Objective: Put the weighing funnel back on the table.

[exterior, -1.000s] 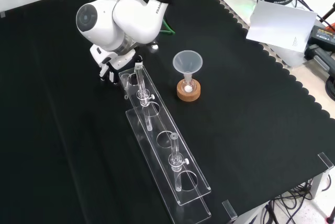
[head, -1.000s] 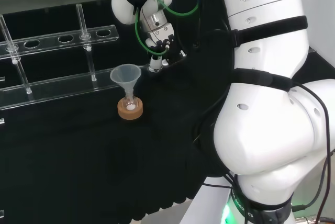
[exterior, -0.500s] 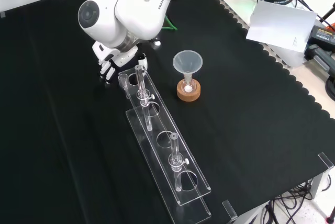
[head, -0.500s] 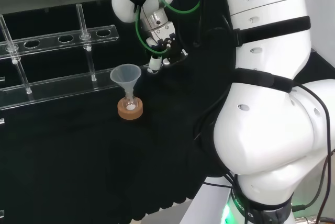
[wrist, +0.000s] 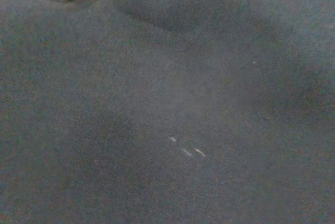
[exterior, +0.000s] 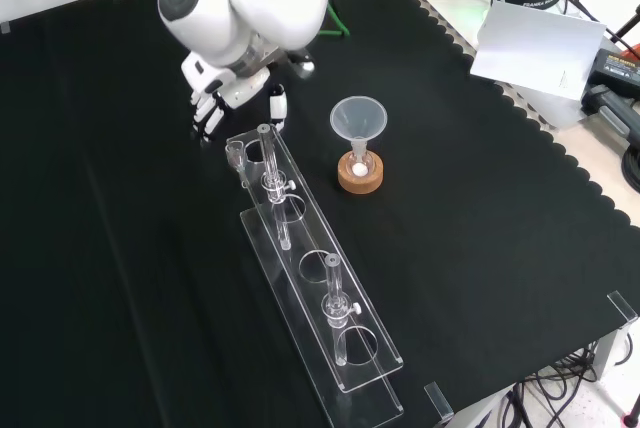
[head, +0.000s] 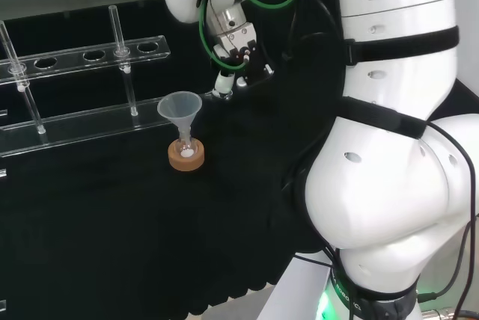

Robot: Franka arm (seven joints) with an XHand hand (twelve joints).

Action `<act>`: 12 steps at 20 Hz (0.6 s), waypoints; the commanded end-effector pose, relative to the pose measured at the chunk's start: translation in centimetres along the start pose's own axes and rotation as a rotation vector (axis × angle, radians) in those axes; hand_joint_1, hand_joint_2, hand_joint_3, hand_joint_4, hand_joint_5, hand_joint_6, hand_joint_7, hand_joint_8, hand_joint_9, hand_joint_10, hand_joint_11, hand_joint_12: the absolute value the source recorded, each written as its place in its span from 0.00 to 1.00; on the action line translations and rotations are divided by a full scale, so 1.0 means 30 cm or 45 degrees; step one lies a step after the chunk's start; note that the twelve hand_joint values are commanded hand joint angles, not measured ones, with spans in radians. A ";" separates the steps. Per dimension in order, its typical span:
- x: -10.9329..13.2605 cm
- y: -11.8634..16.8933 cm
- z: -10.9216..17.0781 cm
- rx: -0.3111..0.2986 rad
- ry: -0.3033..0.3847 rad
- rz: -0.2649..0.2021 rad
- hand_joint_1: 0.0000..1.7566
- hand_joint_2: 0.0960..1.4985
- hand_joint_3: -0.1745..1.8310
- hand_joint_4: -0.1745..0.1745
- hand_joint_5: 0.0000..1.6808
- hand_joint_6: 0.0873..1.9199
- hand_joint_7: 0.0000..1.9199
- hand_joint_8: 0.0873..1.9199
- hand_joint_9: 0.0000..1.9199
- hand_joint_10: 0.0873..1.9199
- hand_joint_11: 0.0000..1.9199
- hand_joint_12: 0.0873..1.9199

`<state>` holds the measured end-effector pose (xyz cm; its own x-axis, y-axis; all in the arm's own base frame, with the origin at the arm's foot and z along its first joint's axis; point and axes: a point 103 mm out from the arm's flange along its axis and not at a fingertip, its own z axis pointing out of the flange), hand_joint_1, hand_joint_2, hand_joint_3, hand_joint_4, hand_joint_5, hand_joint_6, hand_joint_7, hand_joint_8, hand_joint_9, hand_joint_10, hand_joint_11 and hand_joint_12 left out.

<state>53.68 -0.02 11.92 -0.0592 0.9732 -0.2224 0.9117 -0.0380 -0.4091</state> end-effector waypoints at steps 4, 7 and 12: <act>-0.046 -0.186 -0.117 -0.096 0.056 0.062 0.45 0.36 0.35 0.50 0.23 0.09 0.09 0.33 0.24 0.31 0.19 0.67; -0.048 -0.231 -0.145 -0.111 0.067 0.070 0.45 0.36 0.35 0.50 0.23 0.09 0.10 0.33 0.25 0.31 0.19 0.67; -0.048 -0.302 -0.188 -0.140 0.070 0.084 0.45 0.37 0.35 0.49 0.24 0.08 0.11 0.34 0.25 0.31 0.19 0.67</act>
<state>49.67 -0.17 19.19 -0.0007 0.9794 -0.2020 0.9461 -0.0648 -0.3174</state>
